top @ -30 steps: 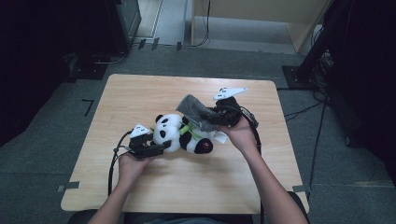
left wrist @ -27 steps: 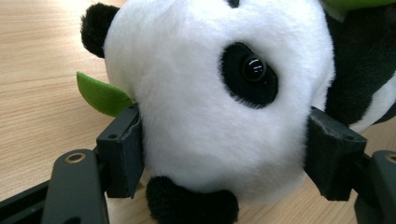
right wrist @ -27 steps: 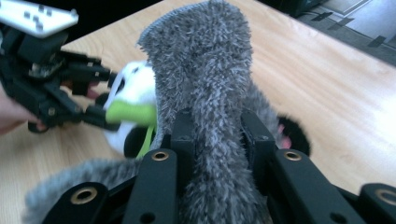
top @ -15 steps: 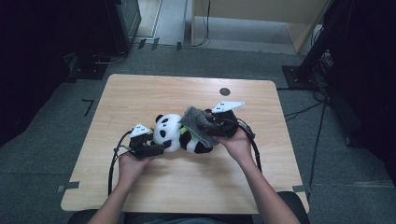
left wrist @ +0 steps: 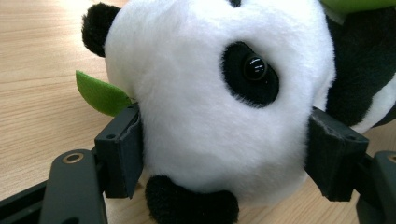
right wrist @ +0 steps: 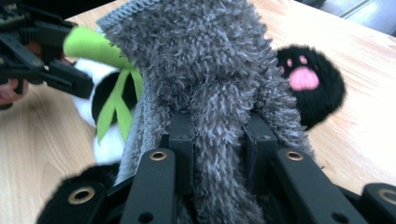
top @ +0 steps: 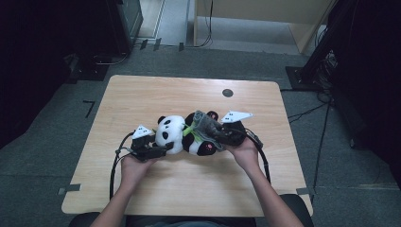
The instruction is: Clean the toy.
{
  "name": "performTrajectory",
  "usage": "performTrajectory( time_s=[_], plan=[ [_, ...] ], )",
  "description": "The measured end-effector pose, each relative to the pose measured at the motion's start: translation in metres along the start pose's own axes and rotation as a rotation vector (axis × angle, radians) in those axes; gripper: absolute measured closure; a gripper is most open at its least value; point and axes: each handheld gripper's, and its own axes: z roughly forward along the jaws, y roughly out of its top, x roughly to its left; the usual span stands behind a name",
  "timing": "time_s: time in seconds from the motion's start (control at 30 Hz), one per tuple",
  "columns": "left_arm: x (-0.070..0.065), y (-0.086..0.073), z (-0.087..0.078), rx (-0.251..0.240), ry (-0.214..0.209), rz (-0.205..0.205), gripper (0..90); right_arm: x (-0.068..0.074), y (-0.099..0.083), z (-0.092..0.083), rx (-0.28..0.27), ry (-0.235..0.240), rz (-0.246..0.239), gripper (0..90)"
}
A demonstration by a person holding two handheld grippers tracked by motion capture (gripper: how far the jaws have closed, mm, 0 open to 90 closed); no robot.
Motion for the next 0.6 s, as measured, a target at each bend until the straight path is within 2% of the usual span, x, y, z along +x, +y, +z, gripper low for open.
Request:
performTrajectory(
  time_s=[0.03, 0.07, 0.1, 0.13, 0.2, 0.33, 0.43, 0.5, 0.53, 0.6],
  plan=[
    [0.000, 0.000, 0.000, 0.000, 0.000, 0.001, 23.8, -0.004, -0.007, -0.001, -0.019, 0.015, 0.032, 71.0],
    [0.000, 0.000, 0.000, 0.000, 0.000, 0.001, 23.8, -0.004, -0.007, -0.001, -0.019, 0.015, 0.032, 71.0],
    [0.000, 0.000, 0.000, 0.000, -0.001, -0.001, 23.7, -0.008, -0.014, -0.002, -0.032, 0.018, 0.060, 71.4],
    [0.000, 0.000, 0.000, -0.001, -0.001, -0.002, 23.7, -0.008, -0.014, -0.002, -0.032, 0.018, 0.060, 71.4],
    [0.001, 0.000, 0.000, -0.001, -0.004, -0.001, 22.7, -0.012, -0.020, -0.003, -0.009, 0.008, 0.090, 71.6],
    [0.002, -0.001, 0.001, -0.015, -0.014, 0.001, 19.4, -0.013, -0.022, -0.003, 0.006, 0.000, 0.103, 72.0],
    [0.002, -0.002, 0.001, -0.016, -0.018, 0.003, 18.3, -0.015, -0.023, -0.003, 0.014, 0.000, 0.096, 72.0],
    [0.002, -0.002, 0.001, -0.016, -0.018, 0.004, 18.0, -0.016, -0.025, -0.003, 0.043, -0.022, 0.094, 72.0],
    [0.003, -0.002, 0.001, -0.016, -0.018, 0.004, 17.9, -0.018, -0.027, -0.002, 0.077, -0.036, 0.104, 72.2],
    [0.003, -0.001, 0.001, -0.014, -0.019, 0.004, 17.9, -0.019, -0.027, -0.002, 0.085, -0.037, 0.114, 72.2]
  ],
)
